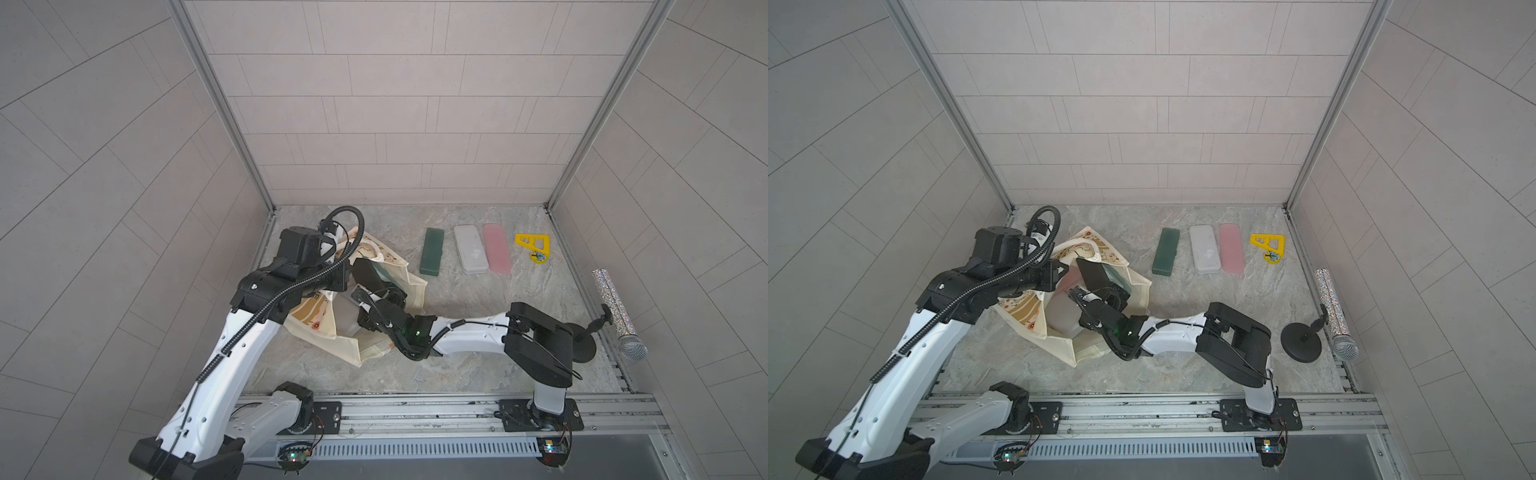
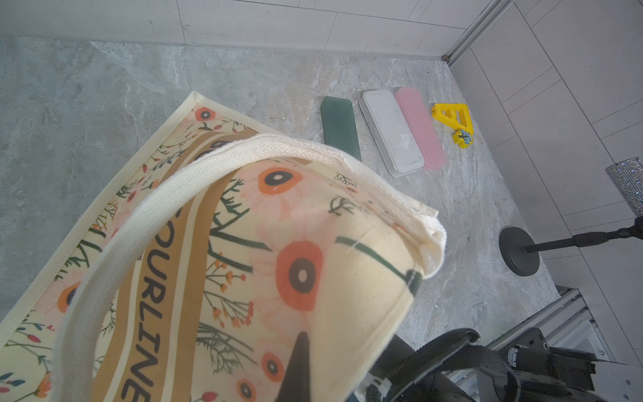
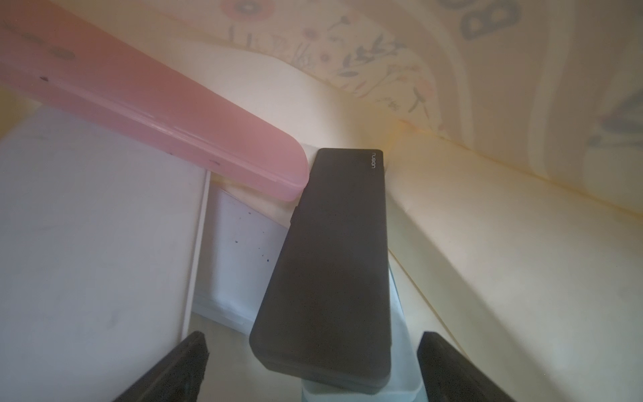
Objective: Take out the pencil case from the canvas bag
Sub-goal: Pick up the pencil case from the canvas bag.
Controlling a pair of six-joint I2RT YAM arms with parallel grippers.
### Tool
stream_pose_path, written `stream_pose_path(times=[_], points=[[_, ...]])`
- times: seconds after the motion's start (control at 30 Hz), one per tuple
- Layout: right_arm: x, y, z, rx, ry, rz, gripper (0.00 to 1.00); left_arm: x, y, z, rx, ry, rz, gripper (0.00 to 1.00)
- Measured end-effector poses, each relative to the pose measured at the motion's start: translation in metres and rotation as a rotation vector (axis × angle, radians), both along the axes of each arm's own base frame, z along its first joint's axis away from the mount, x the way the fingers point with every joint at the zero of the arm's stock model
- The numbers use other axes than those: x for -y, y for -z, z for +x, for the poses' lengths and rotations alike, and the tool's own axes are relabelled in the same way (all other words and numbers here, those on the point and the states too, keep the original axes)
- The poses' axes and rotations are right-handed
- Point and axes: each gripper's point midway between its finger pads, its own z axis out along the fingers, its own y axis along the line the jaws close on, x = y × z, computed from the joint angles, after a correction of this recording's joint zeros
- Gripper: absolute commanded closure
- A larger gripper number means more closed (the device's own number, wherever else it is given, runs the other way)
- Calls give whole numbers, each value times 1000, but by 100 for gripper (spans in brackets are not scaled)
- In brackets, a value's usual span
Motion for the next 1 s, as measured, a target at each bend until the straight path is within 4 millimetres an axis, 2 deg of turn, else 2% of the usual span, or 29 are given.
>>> stream_pose_path(times=[0.2,0.53,0.83,1.0], points=[[-10,3,12,32,35,-29,2,0,1,-1,-5,1,-2,100],[-4,12,22,56,87,-79,19,-1,-1,-3,1,1,-4,100],[0,13,22,60,101,-75,24,-2,-2,-3,7,-2,-2,100],[8,9,14,57,96,-68,27,-3,-2,-3,10,-10,6,100]])
